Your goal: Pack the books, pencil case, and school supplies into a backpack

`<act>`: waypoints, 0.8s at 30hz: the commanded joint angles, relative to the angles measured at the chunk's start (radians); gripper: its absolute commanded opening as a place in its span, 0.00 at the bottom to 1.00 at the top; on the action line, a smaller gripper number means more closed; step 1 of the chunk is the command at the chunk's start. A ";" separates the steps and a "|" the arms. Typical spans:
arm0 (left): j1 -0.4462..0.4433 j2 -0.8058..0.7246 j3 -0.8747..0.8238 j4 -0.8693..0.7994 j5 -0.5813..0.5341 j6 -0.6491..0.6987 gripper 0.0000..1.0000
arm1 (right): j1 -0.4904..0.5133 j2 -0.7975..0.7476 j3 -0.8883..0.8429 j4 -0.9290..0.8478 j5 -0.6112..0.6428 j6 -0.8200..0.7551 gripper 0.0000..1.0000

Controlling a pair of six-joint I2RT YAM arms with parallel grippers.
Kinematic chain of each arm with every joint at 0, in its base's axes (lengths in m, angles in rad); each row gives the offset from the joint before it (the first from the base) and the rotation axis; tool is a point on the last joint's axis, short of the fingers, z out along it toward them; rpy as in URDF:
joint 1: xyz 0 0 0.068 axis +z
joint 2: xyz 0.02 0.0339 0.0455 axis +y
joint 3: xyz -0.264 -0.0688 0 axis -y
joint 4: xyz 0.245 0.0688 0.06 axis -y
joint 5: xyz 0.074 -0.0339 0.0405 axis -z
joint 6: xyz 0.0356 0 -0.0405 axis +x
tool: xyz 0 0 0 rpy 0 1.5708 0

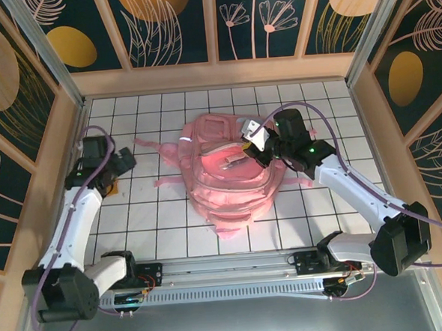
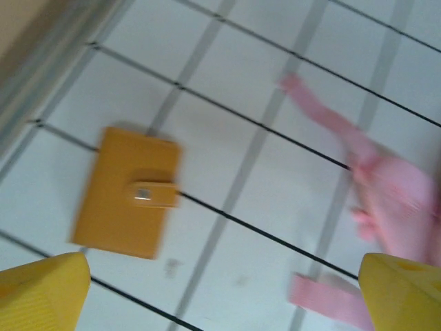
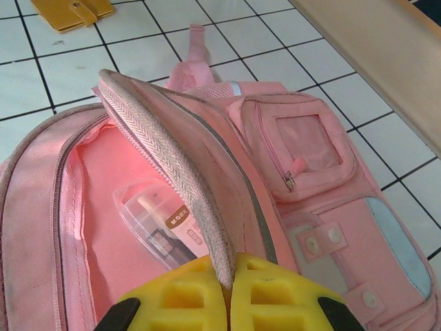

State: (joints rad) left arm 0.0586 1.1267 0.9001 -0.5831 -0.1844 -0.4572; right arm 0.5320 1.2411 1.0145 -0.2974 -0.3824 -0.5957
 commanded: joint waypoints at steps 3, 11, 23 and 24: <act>0.146 0.218 0.056 -0.004 0.000 0.079 0.99 | 0.035 -0.035 0.065 0.048 -0.011 0.026 0.00; 0.178 0.469 0.144 0.073 0.098 0.287 0.99 | 0.056 -0.066 0.044 0.043 0.016 0.003 0.00; 0.304 0.665 0.162 0.065 0.322 0.277 0.93 | 0.071 -0.125 0.015 0.029 0.030 -0.026 0.00; 0.305 0.681 0.167 0.063 0.361 0.278 0.88 | 0.070 -0.126 0.012 0.030 0.030 -0.027 0.00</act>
State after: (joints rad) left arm 0.3656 1.7771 1.0603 -0.5179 0.0494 -0.1898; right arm 0.5907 1.1778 1.0138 -0.3531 -0.3294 -0.6048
